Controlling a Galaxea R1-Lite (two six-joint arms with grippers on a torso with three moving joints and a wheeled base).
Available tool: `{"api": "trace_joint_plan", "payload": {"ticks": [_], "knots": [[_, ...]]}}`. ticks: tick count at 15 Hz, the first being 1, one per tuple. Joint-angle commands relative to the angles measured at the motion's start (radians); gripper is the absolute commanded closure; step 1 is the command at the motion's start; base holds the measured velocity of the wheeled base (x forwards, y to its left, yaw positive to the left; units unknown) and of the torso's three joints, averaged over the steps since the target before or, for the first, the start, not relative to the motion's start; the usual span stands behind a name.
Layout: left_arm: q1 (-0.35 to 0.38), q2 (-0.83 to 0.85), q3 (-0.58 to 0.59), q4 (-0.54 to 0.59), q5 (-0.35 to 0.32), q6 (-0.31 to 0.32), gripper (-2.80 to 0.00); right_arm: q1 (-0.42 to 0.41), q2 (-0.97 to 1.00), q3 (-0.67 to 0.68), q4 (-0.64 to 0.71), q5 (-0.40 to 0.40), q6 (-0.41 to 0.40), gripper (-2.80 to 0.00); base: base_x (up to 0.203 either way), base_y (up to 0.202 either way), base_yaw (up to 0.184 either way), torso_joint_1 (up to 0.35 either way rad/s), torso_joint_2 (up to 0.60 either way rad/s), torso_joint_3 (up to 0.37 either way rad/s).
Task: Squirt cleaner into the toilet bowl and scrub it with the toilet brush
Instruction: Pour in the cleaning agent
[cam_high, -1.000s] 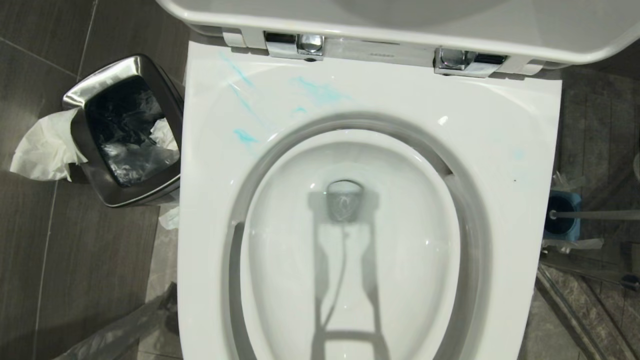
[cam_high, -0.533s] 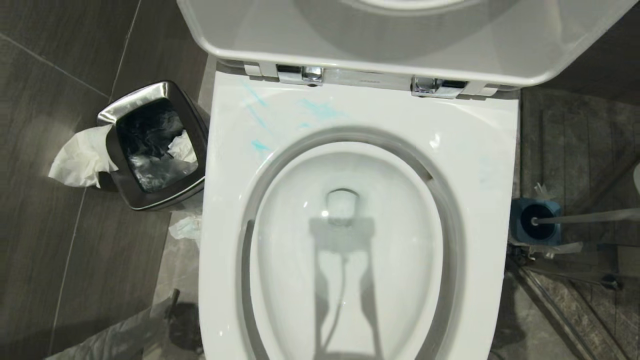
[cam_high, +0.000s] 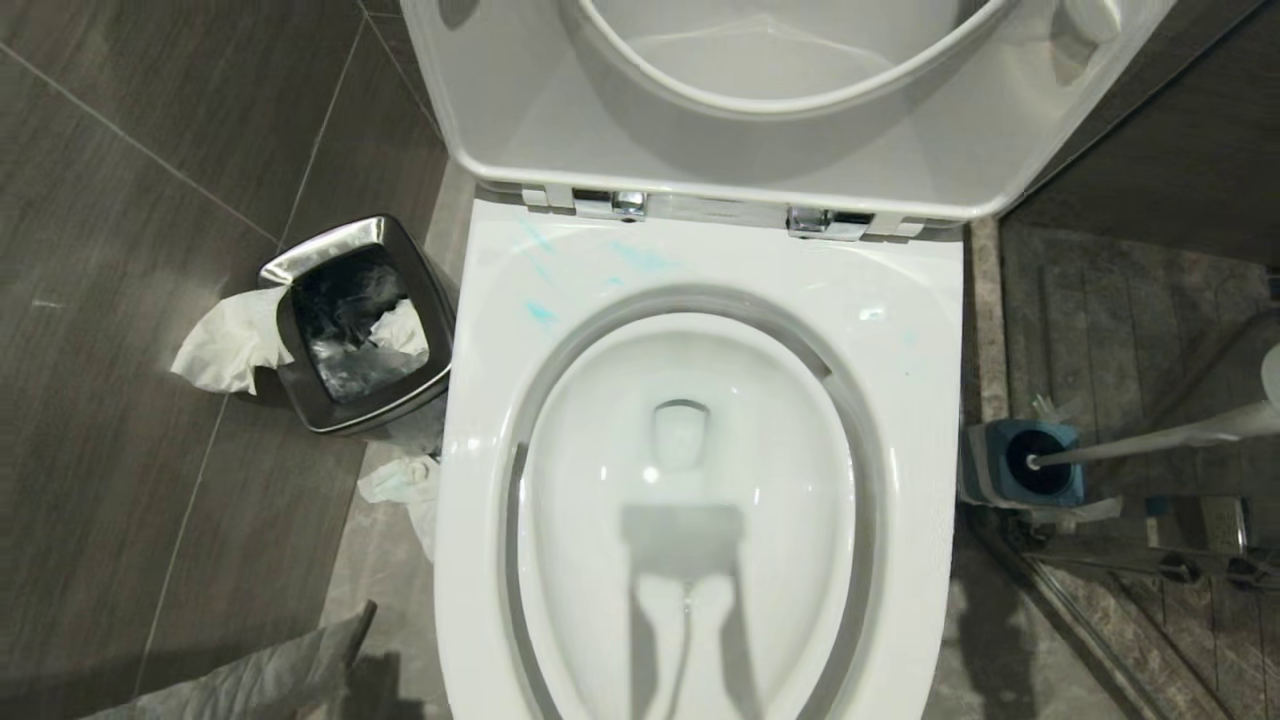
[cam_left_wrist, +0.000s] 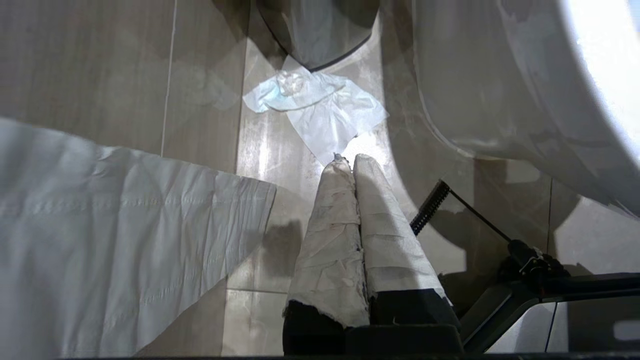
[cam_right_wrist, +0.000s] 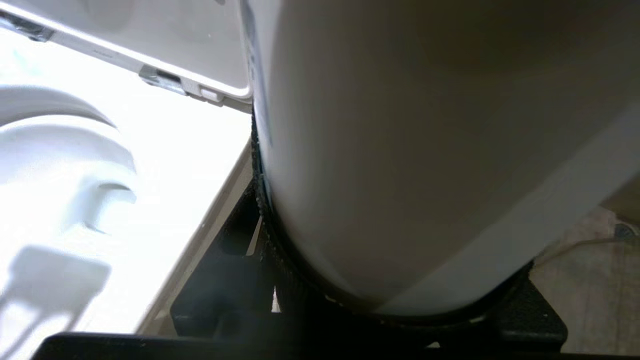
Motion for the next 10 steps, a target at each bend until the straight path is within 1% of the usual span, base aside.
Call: {"api": "trace_joint_plan", "payload": {"ticks": [1, 3, 4, 6, 10], "knots": [[0.0, 0.002, 0.0, 0.0, 0.0, 0.001, 0.0, 0.0, 0.005, 0.0, 0.012, 0.027, -0.017, 0.0, 0.0, 0.0, 0.0, 0.007, 0.01, 0.198], [0.0, 0.002, 0.0, 0.0, 0.0, 0.001, 0.0, 0.001, 0.006, -0.001, 0.063, 0.056, -0.103, 0.0, 0.0, 0.0, 0.0, -0.001, 0.0, 0.201], [0.0, 0.002, 0.0, 0.0, 0.0, 0.001, 0.0, 0.001, 0.009, 0.0, 0.071, 0.083, -0.111, 0.0, 0.0, 0.0, 0.0, 0.0, 0.0, 0.205], [0.0, 0.002, 0.0, -0.001, 0.0, 0.001, 0.0, 0.003, 0.023, 0.0, 0.072, 0.091, -0.105, 0.0, 0.0, 0.0, 0.0, 0.0, 0.0, 0.2], [0.0, 0.002, 0.0, -0.002, 0.0, -0.001, 0.0, 0.003, 0.063, -0.004, 0.065, 0.088, -0.063, 0.0, 0.0, 0.0, 0.0, 0.003, 0.0, 0.198]]}}
